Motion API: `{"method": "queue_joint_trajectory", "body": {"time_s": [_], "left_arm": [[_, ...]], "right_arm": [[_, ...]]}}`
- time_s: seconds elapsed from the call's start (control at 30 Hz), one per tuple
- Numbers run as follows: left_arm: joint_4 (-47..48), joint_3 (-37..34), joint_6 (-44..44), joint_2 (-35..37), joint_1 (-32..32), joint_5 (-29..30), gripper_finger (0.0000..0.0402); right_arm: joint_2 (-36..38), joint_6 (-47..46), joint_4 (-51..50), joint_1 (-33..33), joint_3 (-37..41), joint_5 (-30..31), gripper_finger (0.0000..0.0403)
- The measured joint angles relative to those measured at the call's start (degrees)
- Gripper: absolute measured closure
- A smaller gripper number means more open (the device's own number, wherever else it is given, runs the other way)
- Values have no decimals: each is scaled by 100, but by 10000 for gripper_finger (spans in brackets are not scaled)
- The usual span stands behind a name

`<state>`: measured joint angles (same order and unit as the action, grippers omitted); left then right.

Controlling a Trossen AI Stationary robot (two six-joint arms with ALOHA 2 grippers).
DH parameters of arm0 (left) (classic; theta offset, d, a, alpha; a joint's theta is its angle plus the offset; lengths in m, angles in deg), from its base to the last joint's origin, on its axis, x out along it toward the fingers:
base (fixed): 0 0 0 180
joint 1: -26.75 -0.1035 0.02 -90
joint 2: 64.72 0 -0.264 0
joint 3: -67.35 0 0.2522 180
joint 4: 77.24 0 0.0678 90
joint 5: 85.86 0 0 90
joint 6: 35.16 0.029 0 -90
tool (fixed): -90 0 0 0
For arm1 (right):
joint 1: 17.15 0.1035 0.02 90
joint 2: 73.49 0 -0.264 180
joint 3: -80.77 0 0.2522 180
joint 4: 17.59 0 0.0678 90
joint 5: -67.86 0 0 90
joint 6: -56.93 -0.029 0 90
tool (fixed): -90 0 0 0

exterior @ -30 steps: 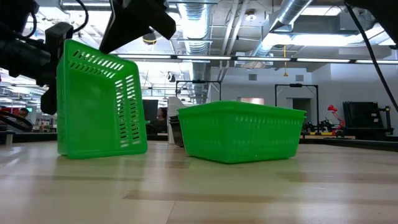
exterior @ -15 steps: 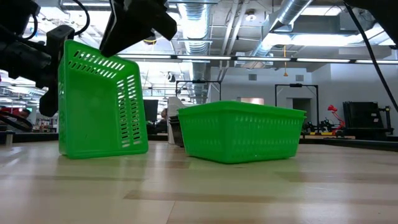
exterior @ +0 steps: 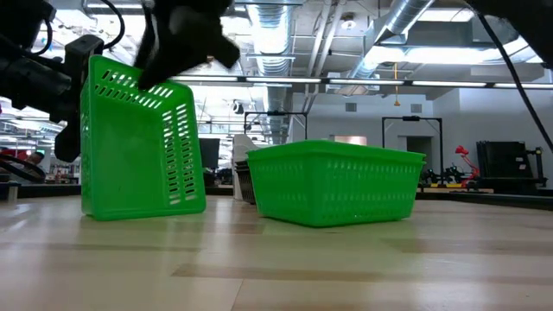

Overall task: Stack baskets by color
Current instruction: Stack the left green bin on the left green bin

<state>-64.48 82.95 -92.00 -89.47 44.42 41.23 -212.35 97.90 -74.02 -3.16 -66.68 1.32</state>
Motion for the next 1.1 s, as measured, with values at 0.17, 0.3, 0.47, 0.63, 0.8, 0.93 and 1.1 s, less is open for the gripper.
{"method": "queue_joint_trajectory", "body": {"time_s": [0.17,0.3,0.47,0.63,0.8,0.93,1.1], "left_arm": [[0,0,2,0,2,3,145],[2,0,2,0,1,0,145],[7,0,22,0,0,-19,145],[9,0,137,0,1,-18,145],[9,0,170,4,0,82,145],[2,0,76,4,0,118,145],[2,0,17,4,0,102,145]], "right_arm": [[-129,-2,139,-161,-10,-90,232],[-169,-4,81,-190,9,104,314],[-169,-529,27,-123,-44,287,389],[420,-2100,-418,-123,-116,328,395],[1667,-4994,-2347,-268,-120,213,397],[2361,-7070,-4400,-340,-101,113,397],[3642,-8520,-4555,-50,778,25,394]]}}
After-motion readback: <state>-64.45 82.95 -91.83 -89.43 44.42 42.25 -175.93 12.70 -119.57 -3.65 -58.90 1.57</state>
